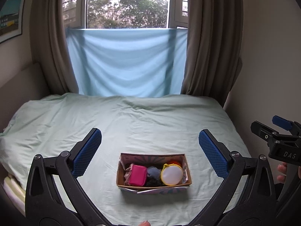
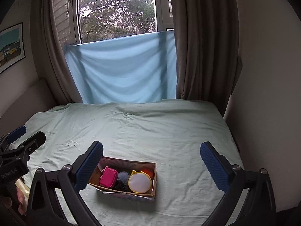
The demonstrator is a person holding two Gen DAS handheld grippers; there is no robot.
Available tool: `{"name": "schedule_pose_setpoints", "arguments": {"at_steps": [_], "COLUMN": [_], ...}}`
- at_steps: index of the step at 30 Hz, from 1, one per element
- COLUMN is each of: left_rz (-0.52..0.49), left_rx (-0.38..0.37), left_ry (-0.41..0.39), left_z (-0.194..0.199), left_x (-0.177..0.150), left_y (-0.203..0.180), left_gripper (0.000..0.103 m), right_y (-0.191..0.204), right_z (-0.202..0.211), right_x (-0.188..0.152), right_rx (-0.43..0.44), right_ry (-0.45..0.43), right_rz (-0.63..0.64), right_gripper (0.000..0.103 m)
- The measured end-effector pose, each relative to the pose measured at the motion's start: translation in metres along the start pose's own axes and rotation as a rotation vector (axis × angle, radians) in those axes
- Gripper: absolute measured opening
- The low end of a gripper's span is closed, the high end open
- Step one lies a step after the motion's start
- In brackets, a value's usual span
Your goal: Organize soft objects
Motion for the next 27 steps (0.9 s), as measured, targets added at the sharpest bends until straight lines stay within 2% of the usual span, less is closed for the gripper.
{"name": "schedule_pose_setpoints", "arguments": {"at_steps": [27], "left_rz": [-0.015], "left_rx": [-0.016], "left_ry": [-0.011], "left_z": [0.001], "left_x": [0.001], "left_y": [-0.006], "left_gripper": [0.103], "right_y": [-0.002], "right_z": [0.013], "right_x": [0.004], "right_rx": [-0.065], "right_ry": [-0.04], "right_rz": [-0.014], "right_gripper": [0.103]}}
Point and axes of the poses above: each gripper's, at about its wrist camera, not at the fingertips, and z roughly against the way its jaws point, y to its left, x to its top, the point moved 5 cm from there along -z, roughly the way its jaws point, and after that the axes turned 3 degrees about y, right-handed, at the moved point
